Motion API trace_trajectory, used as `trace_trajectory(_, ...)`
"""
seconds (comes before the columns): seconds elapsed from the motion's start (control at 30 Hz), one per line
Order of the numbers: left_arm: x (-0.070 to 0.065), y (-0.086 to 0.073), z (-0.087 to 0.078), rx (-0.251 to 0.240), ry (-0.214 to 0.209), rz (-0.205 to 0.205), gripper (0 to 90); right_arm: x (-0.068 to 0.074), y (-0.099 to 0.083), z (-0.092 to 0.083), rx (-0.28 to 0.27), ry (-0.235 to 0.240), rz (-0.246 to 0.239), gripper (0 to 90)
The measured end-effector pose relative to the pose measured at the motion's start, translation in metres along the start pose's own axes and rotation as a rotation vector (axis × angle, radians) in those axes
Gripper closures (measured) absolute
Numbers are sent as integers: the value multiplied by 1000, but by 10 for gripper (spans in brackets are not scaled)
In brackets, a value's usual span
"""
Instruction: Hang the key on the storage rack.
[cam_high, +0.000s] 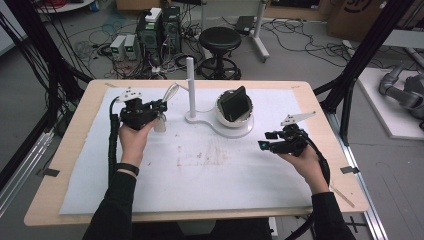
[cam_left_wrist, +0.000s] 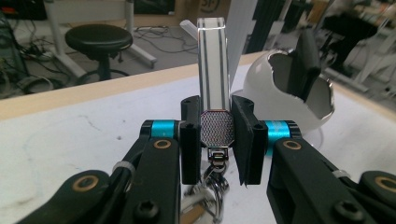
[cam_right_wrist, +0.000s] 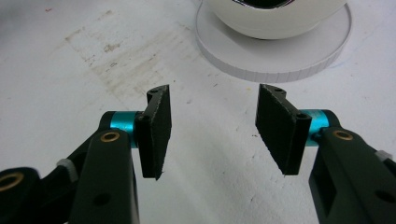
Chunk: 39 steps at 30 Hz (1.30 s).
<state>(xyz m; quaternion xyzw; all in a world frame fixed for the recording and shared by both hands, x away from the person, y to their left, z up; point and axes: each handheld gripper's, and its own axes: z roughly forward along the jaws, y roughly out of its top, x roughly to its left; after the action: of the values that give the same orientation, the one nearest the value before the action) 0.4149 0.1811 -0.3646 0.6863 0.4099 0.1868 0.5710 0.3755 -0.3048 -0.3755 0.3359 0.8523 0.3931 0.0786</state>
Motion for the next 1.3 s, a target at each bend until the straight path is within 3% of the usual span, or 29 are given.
trace_trajectory(0.13, 3, -1, 3, -33, -29, -35, 740, -1, 0, 0, 0, -1, 1, 468)
trace_trajectory(0.27, 4, -2, 5, -52, -10, -39, 740, -1, -1, -1, -4, 0, 1, 468)
trace_trajectory(0.4, 2, 0, 4, -60, 54, -7, 739, -2, -1, -1, -2, 0, 0, 468)
trace_trajectory(0.57, -1, 1, 4, -69, 169, 62, 739, -2, -1, 0, 1, 3, 3, 468)
trace_trajectory(0.77, -5, -3, 17, -33, 222, 120, 739, -2, -1, 0, 0, 3, 3, 468)
trace_trajectory(0.97, -11, -4, 25, -40, 225, 160, 739, -3, -3, -1, 0, 2, 9, 468)
trace_trajectory(1.1, -15, -6, 30, 1, 226, 187, 739, -4, -3, -2, -4, 1, 6, 468)
trace_trajectory(1.2, -17, -7, 32, 4, 215, 187, 738, -4, -3, -2, -6, 3, 5, 468)
trace_trajectory(1.3, -16, -7, 31, 6, 234, 206, 737, -3, -3, -2, -3, 2, 6, 468)
